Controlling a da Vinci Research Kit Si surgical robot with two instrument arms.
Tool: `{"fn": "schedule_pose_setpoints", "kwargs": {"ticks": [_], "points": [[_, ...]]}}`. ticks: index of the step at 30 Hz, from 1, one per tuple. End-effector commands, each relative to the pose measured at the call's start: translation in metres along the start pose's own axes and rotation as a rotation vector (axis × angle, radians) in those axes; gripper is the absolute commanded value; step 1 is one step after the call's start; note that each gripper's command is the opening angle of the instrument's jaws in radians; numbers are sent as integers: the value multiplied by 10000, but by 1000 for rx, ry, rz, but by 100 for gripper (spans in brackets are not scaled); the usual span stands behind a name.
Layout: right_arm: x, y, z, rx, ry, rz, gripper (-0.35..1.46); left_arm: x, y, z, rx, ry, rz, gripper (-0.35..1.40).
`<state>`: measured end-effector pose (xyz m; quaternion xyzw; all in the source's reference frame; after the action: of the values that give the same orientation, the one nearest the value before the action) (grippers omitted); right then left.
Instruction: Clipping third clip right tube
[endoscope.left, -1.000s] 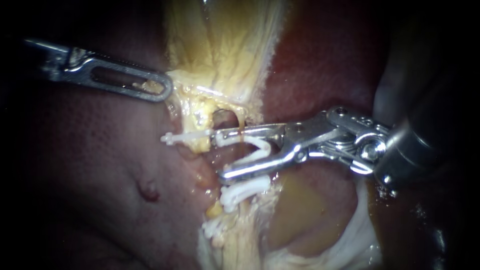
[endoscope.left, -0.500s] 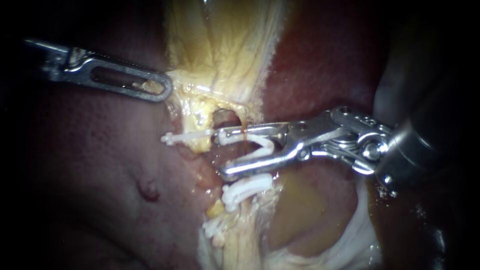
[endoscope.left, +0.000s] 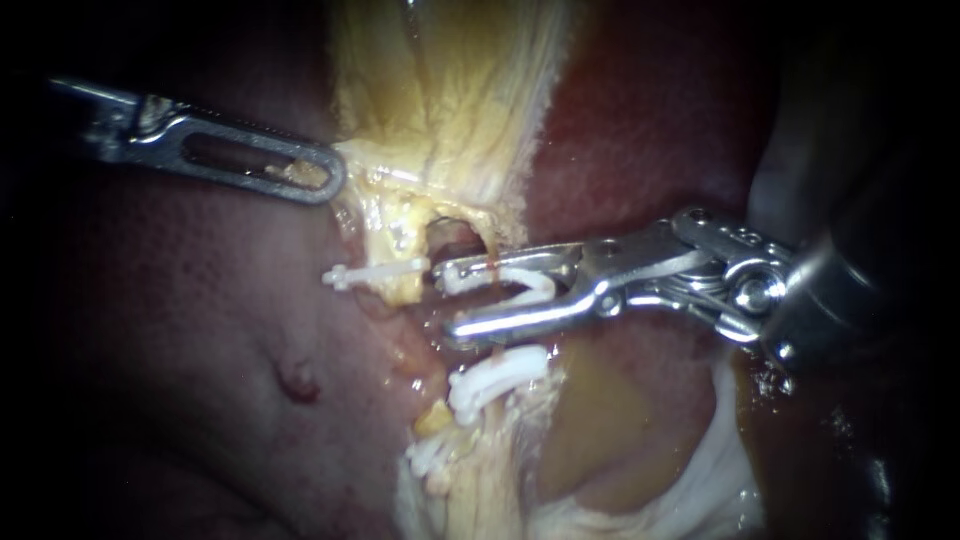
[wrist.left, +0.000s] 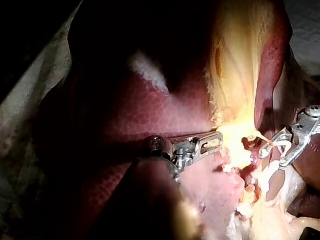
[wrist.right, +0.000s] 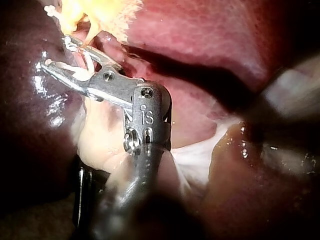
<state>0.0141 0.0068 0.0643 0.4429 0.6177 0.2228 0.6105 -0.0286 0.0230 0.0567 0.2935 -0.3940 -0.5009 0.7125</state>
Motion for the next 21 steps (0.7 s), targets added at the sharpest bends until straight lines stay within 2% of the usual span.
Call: {"fn": "schedule_pose_setpoints", "kwargs": {"ticks": [1,2,4,5,9,11,21], "points": [[0,0,-1,1,0,0,8,0,0,0,0,0,0,-35],[0,0,-1,1,0,0,1,0,0,0,0,0,0,-35],[-1,-2,-4,0,-7,0,-27,0,1,0,0,0,0,-35],[-1,-3,-5,-2,-15,1,-35,0,1,0,0,0,0,-35],[0,-4,-8,-24,-72,19,-35,0,1,0,0,0,0,-35],[0,-4,-9,-25,-84,20,-35,0,1,0,0,0,0,-35],[-1,-4,-8,-17,-91,21,-35,0,1,1,0,0,0,-35]]}}
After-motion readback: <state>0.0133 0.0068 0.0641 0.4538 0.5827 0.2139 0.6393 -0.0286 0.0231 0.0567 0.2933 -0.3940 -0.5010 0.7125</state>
